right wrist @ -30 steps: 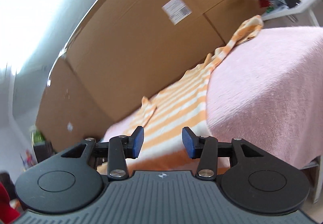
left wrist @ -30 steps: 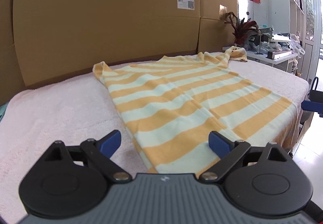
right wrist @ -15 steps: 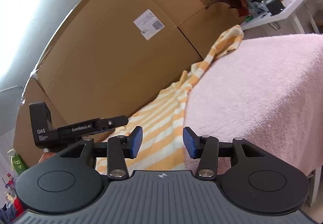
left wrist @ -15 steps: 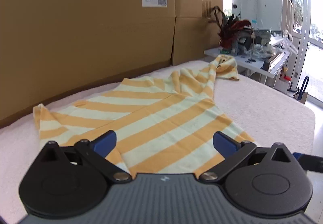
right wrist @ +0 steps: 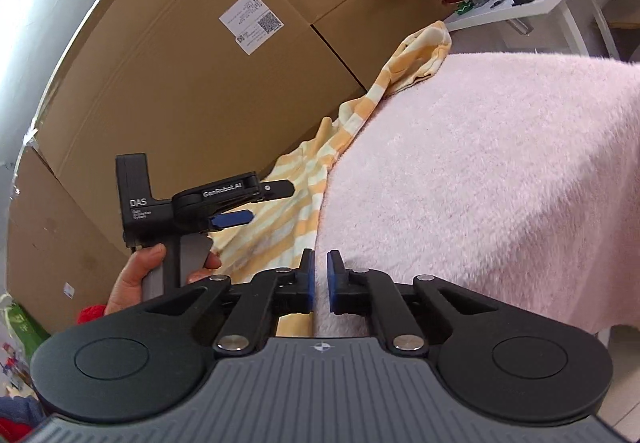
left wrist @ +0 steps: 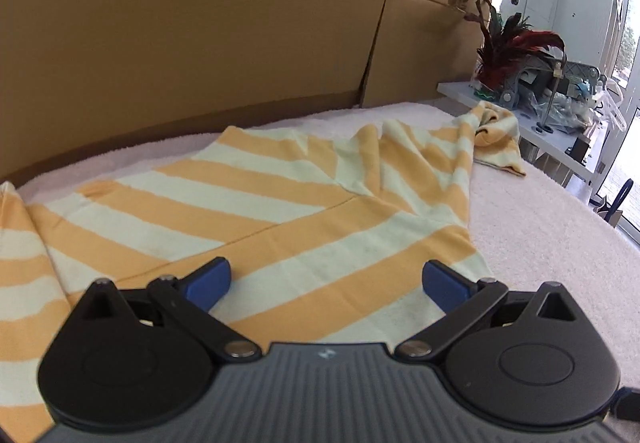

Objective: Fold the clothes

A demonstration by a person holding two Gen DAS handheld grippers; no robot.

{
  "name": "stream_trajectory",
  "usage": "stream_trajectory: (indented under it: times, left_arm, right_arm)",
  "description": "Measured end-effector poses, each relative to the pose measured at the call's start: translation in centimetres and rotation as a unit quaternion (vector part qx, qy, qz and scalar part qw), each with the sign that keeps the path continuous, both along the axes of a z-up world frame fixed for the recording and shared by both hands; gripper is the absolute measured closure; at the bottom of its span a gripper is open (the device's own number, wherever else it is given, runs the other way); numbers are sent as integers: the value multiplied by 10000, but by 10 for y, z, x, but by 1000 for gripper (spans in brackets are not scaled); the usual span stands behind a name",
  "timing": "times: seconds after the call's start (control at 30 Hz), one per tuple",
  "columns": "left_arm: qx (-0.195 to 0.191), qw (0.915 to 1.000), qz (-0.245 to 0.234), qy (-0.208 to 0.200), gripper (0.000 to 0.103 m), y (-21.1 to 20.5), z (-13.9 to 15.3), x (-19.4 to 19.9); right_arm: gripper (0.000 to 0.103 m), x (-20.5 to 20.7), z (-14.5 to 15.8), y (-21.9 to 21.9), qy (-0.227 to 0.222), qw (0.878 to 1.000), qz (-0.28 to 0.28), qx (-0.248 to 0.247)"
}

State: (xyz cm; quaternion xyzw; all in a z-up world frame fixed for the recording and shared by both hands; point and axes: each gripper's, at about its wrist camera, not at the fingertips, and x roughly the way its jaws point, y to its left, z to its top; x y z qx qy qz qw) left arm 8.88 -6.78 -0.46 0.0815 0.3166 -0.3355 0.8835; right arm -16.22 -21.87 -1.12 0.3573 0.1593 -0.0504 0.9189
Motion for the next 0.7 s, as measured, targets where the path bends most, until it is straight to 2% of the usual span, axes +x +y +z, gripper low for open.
stream_trajectory:
  times: [0.03, 0.07, 0.17, 0.23, 0.33, 0.4, 0.47, 0.63, 0.7]
  left_arm:
    - [41, 10000, 0, -20, 1, -1, 0, -1]
    - [86, 10000, -4, -42, 1, -2, 0, -2]
    - [134, 9999, -21, -55, 1, -3, -1, -2]
    - [142, 9999, -22, -51, 1, -4, 0, -2]
    - [192, 9998, -27, -69, 1, -5, -1, -3]
    - [198, 9998, -28, -65, 1, -5, -1, -3]
    - [218, 9997, -32, -66, 1, -6, -1, -3]
    - [264, 9996, -31, -83, 1, -7, -1, -4]
    - [270, 9996, -29, -83, 1, -7, -1, -4]
  right_arm:
    - [84, 7, 6, -2, 54, 9999, -48, -134]
    - [80, 16, 11, -6, 140, 9994, -173, -274]
    - [79, 51, 28, -25, 335, 9962, -646, -485]
    - [67, 77, 35, -39, 512, 9919, -992, -600]
    - [64, 120, 30, -50, 1120, 9734, -1613, -1176]
    - [64, 139, 25, -66, 1261, 9635, -1902, -1399]
    - [58, 155, 21, -79, 1351, 9570, -2146, -1411]
    - [36, 182, 17, -100, 1253, 9608, -2209, -1109]
    - [34, 191, 16, -100, 1279, 9606, -2137, -1234]
